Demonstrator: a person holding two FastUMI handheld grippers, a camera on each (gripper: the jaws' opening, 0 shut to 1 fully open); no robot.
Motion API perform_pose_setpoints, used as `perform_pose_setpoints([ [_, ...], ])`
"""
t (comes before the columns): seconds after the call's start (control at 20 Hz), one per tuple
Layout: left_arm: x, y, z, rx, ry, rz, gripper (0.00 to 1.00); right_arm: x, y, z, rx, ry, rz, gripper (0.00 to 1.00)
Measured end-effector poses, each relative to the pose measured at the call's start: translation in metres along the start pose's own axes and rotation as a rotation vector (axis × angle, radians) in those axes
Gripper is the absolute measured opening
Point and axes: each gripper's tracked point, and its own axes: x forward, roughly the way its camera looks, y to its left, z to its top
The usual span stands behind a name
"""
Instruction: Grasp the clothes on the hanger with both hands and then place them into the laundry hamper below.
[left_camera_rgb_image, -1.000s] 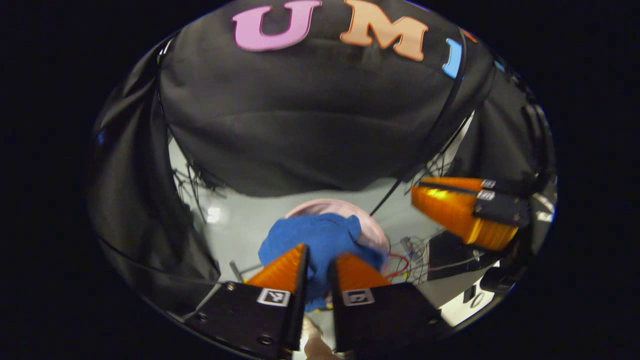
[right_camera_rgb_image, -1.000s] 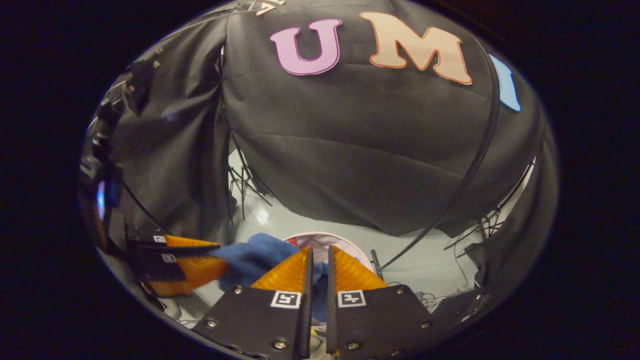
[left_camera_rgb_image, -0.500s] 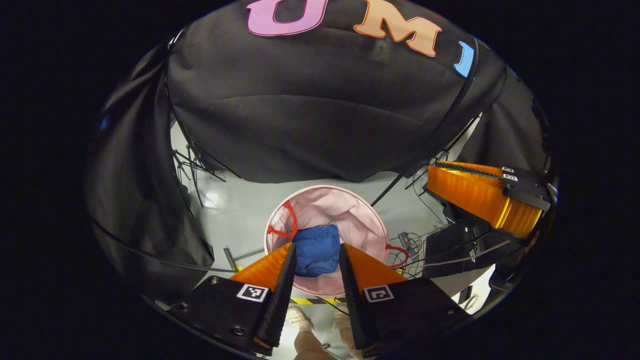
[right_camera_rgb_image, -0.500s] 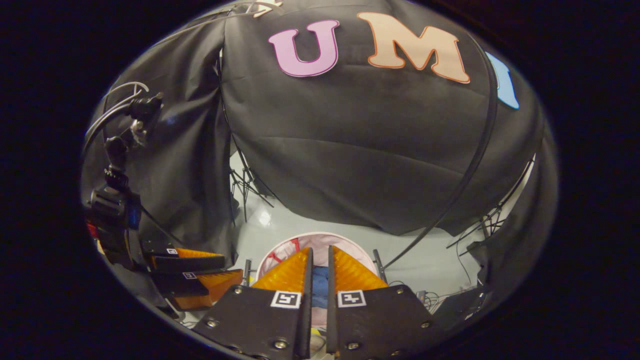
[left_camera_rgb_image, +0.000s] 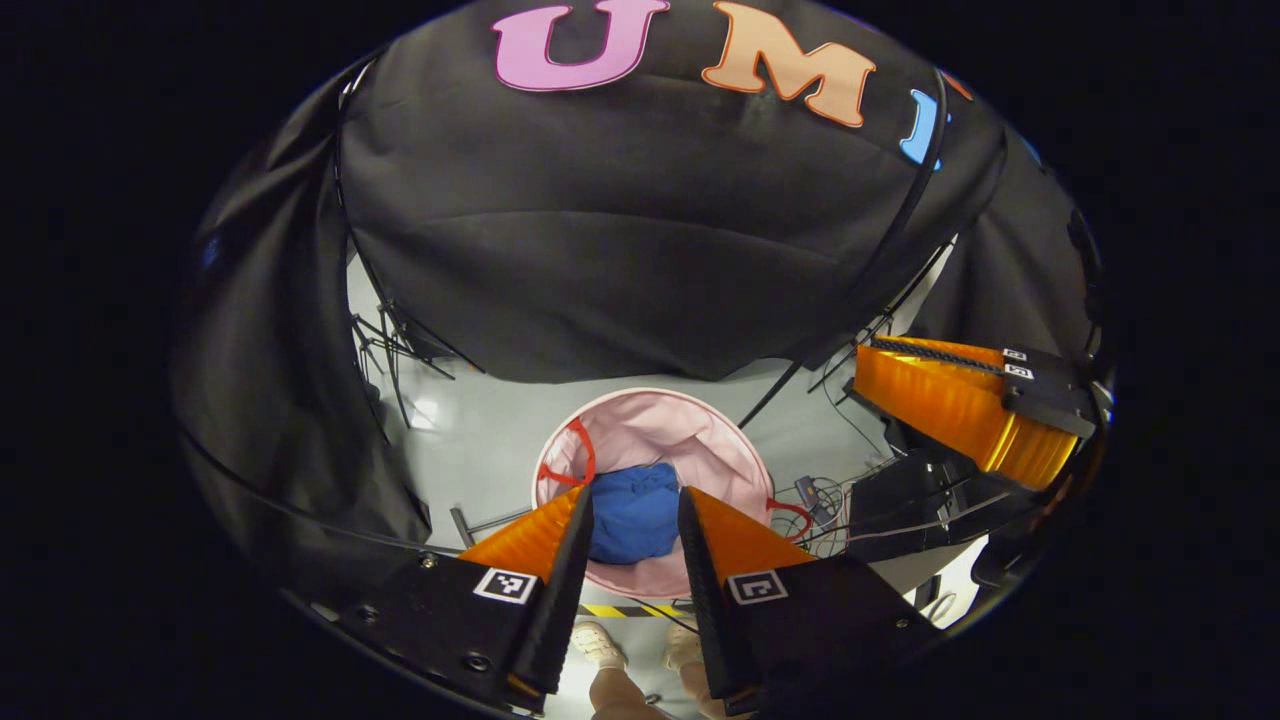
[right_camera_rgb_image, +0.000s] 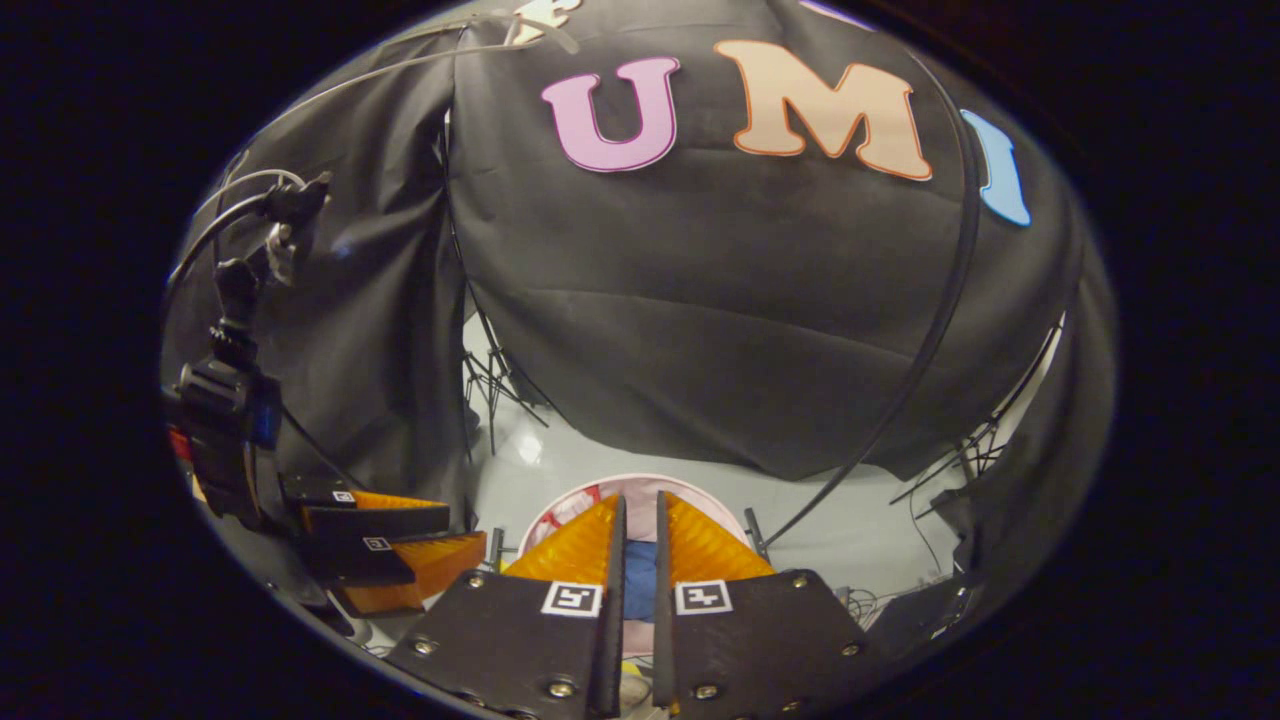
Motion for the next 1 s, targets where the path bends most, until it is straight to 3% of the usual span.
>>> perform_pose_setpoints([
  [0.45,-0.058,-0.02,0.064,0.042,-0.198,-0.031,0.55,-0.046,0.004,0.038,0.002,-0.129,-0.01,0.13],
  [1.0,-0.176,-0.075,0.183,0.077,-0.569,-0.134,0.54,-0.151,0.0,0.166,0.021,-0.461,-0.047,0.12],
])
